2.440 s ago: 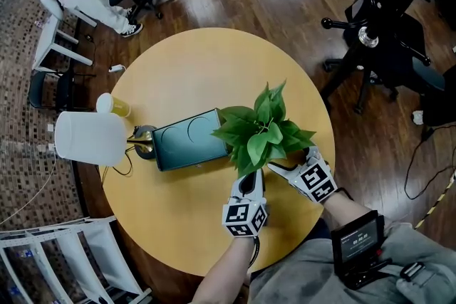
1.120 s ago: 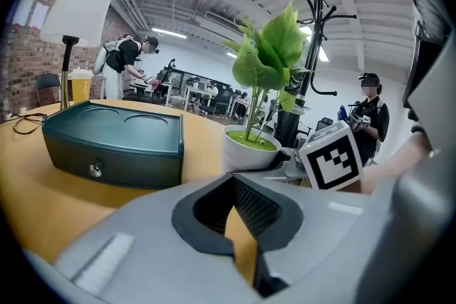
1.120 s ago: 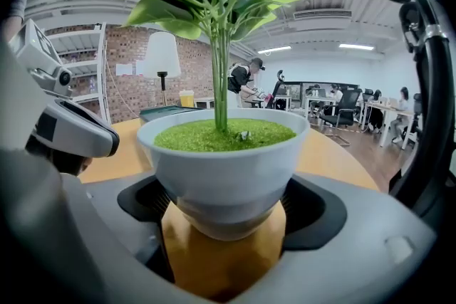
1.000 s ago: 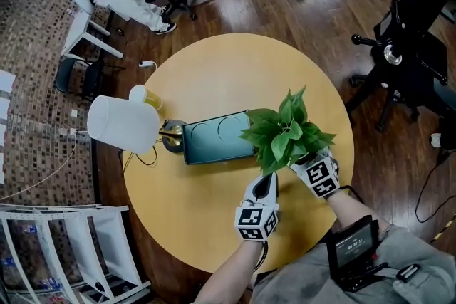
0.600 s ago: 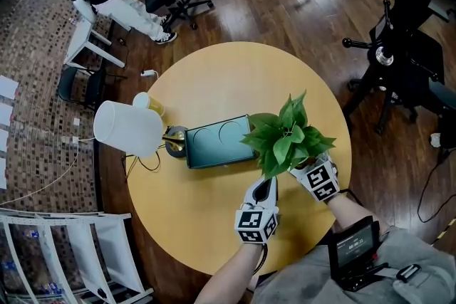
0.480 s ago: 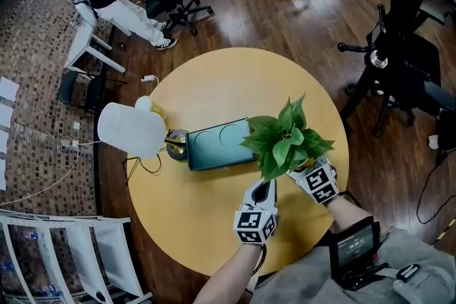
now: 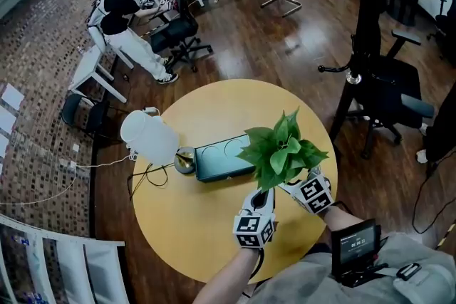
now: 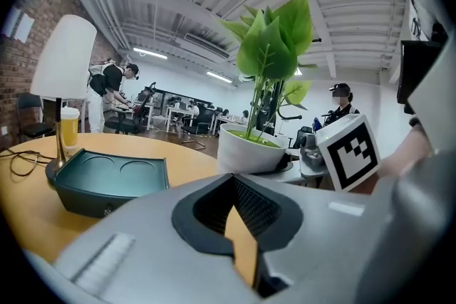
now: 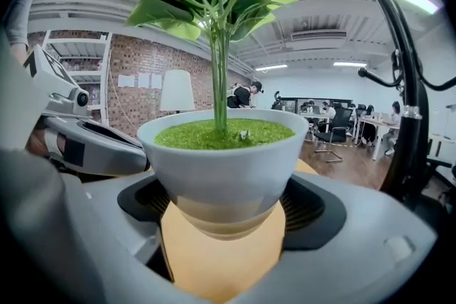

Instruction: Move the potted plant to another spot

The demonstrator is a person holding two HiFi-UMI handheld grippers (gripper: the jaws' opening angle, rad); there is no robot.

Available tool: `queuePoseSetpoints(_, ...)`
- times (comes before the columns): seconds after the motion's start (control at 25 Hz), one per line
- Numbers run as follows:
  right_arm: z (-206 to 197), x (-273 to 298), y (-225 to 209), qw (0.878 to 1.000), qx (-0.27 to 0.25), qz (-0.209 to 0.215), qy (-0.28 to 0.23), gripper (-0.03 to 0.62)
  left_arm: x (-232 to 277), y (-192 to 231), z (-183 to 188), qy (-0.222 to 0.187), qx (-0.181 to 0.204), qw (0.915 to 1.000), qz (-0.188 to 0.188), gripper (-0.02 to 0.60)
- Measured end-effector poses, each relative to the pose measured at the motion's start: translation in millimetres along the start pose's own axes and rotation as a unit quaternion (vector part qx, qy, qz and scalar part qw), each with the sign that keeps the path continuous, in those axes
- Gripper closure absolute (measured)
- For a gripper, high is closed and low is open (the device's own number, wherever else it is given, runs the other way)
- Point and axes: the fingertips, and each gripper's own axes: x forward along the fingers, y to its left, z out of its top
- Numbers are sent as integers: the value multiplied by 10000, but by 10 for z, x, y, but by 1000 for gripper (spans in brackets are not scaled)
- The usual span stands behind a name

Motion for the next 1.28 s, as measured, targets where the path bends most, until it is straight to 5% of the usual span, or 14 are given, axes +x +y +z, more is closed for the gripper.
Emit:
queuePoseSetpoints(0.4,313,-479,605,9997,-201,-61,-83,123,-747,-199,156,-317,121,9994,-94,581)
queuePoseSetpoints(1.04,425,-382,2184,9994,-278,98,-175,123,-2189,443,-60,-562,139,9982,157,581)
queuePoseSetpoints(1.28,457,-346,2432,9991,-293,279,-140,123,-2391,509,-108,-502,94,9983,280,581)
